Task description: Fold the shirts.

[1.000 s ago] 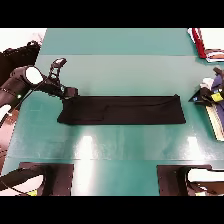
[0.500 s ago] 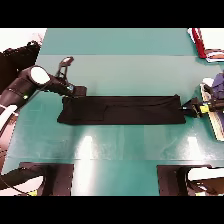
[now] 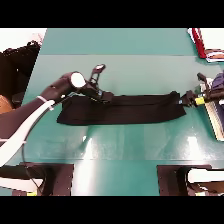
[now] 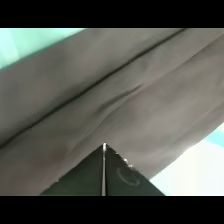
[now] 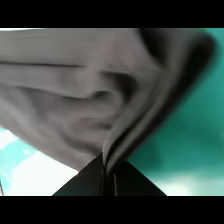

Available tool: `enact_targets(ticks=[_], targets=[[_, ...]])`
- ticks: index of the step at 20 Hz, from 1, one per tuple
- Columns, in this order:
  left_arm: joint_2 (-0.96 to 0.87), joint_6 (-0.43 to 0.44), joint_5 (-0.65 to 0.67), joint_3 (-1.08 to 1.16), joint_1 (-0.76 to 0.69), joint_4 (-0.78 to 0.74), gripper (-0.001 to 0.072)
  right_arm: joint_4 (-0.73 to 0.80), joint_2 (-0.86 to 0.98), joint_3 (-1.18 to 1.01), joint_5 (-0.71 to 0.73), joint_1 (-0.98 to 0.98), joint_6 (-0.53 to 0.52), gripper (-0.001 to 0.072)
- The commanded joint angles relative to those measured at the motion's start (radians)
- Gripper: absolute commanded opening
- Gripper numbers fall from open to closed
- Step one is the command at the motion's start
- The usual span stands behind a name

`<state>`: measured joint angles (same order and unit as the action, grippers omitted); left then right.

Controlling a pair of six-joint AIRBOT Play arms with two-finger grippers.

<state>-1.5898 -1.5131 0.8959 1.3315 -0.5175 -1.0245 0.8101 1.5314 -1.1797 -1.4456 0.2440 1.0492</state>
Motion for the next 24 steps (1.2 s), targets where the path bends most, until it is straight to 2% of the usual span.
enact_targets(ticks=[1,5,9,12,15,19,21,24], targets=[[-0.136,-0.016,-0.002,0.119,-0.071,0.021,0.0023,-0.007,-0.12,-0.1,-0.042,-0.071,0.031,0.0017],[-0.208,-0.028,-0.016,0.149,-0.079,0.105,0.0023,-0.008,-0.211,-0.259,-0.051,-0.194,0.173,0.0016],[-0.23,-0.027,-0.023,0.149,-0.079,0.111,0.0023,-0.008,-0.223,-0.39,-0.047,-0.339,0.235,0.0017],[-0.232,-0.024,-0.063,0.149,-0.079,0.14,0.0023,-0.012,-0.205,-0.446,-0.042,-0.444,0.253,0.0017],[-0.232,-0.024,-0.077,0.149,-0.078,0.142,0.0023,-0.117,-0.172,-0.479,-0.034,-0.517,0.251,0.0017],[-0.212,-0.023,0.026,0.18,-0.005,0.134,0.0022,-0.137,-0.113,-0.536,-0.008,-0.604,0.248,0.0017],[-0.15,-0.023,0.066,0.181,0.064,0.066,0.0022,-0.138,-0.088,-0.556,0.028,-0.657,0.246,0.0017],[0.0,-0.024,0.13,0.182,0.206,-0.146,0.0022,-0.139,-0.037,-0.589,0.115,-0.769,0.223,0.0018]])
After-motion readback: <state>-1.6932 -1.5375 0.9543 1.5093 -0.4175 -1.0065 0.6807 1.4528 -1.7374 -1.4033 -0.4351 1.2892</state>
